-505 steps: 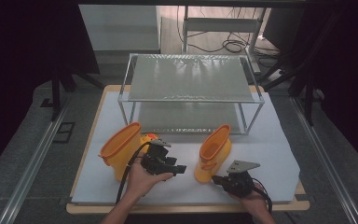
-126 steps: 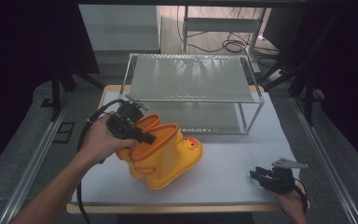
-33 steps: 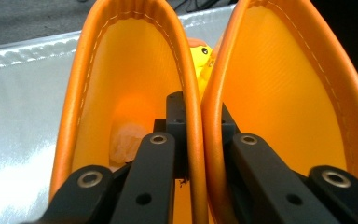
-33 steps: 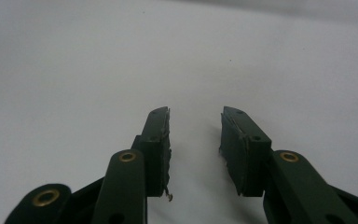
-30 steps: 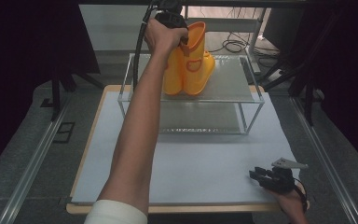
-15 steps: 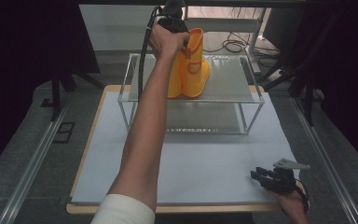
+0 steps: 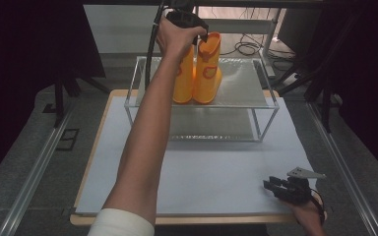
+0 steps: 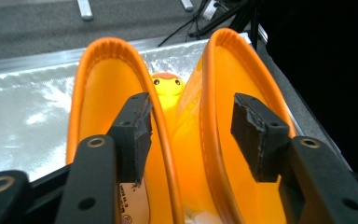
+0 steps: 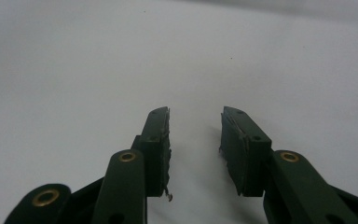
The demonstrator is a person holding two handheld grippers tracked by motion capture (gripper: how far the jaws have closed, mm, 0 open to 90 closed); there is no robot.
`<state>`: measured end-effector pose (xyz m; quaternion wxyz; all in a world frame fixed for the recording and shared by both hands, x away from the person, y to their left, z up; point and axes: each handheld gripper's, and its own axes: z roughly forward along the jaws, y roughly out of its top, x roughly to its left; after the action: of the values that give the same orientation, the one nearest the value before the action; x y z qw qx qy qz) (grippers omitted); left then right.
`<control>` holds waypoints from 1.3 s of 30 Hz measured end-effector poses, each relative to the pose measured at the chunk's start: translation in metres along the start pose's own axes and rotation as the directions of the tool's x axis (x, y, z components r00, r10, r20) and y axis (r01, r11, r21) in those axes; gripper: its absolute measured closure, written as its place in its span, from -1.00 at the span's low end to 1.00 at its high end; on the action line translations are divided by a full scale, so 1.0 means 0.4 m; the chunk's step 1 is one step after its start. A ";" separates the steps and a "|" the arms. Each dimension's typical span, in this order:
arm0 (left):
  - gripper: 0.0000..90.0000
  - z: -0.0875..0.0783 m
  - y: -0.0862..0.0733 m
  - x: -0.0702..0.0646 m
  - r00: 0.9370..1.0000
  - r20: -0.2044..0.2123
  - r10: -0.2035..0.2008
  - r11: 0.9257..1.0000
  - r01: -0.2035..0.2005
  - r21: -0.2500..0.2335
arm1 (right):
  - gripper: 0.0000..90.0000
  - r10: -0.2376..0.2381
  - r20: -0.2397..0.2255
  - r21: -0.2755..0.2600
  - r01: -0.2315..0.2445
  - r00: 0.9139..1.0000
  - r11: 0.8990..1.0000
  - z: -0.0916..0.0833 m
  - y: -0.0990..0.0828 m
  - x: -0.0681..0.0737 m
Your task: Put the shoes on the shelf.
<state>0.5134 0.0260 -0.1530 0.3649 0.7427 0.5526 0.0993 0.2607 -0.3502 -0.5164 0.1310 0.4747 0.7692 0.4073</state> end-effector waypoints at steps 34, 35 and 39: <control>0.99 -0.066 -0.308 0.184 0.979 0.074 0.189 0.978 -0.194 0.074 | 0.38 0.007 0.023 -0.004 -0.007 1.000 1.000 -0.007 0.001 -0.008; 0.99 -0.066 -0.308 0.184 0.979 0.074 0.189 0.978 -0.194 0.074 | 0.38 0.007 0.023 -0.004 -0.007 1.000 1.000 -0.007 0.001 -0.008; 0.99 0.002 -0.329 0.206 0.982 0.059 0.178 0.978 -0.183 0.104 | 0.39 0.008 0.023 0.002 -0.008 1.000 1.000 -0.006 0.000 -0.010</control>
<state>0.4458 0.1154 -0.2606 0.3267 0.8108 0.4784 0.0834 0.2614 -0.3547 -0.5158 0.1376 0.4825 0.7663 0.4014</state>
